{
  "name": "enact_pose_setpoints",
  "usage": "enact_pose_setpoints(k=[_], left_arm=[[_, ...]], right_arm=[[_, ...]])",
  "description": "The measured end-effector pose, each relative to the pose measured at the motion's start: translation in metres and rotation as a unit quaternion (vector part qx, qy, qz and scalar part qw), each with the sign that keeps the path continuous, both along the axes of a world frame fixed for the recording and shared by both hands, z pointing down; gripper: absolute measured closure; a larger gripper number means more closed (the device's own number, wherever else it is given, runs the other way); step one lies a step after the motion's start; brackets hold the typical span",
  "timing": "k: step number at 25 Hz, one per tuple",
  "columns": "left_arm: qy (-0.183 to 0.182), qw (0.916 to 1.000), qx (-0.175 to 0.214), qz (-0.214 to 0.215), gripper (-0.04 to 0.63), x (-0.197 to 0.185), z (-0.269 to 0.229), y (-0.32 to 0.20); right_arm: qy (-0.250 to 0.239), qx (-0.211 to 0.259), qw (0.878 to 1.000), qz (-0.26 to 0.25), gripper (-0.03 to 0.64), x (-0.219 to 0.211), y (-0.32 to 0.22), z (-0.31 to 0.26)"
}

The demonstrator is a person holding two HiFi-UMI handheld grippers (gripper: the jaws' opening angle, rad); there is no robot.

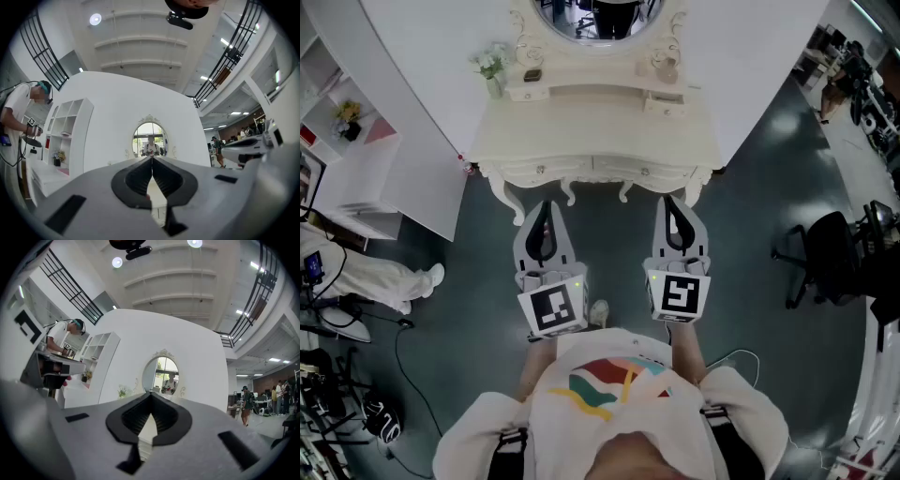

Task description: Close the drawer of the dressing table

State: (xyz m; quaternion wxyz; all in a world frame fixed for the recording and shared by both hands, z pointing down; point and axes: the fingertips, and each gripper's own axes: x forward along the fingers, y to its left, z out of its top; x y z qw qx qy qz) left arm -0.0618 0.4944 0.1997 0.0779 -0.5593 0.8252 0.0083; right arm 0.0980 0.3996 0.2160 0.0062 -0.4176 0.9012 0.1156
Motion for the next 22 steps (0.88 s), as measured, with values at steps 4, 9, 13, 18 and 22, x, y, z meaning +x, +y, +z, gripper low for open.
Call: enact_pose_setpoints(k=[4, 9, 13, 18, 22], left_arm=[[0.002, 1.0000, 0.001, -0.001, 0.589, -0.003, -0.001, -0.009], [0.002, 1.0000, 0.006, 0.001, 0.589, -0.012, 0.000, -0.025], [0.006, 0.9998, -0.016, 0.003, 0.589, -0.025, 0.008, -0.034], [0.007, 1.0000, -0.003, -0.006, 0.589, -0.051, 0.011, -0.042], [0.027, 0.9996, 0.000, -0.010, 0.589, -0.071, 0.012, -0.047]], right_arm=[[-0.006, 0.009, 1.000, -0.001, 0.617, -0.004, -0.009, -0.002], [0.010, -0.010, 1.000, 0.002, 0.617, -0.012, -0.022, 0.007], [0.006, -0.009, 1.000, 0.000, 0.617, -0.025, -0.033, 0.008], [-0.013, -0.011, 1.000, -0.014, 0.617, -0.046, -0.040, 0.009], [-0.002, -0.011, 1.000, -0.018, 0.617, -0.063, -0.043, 0.013]])
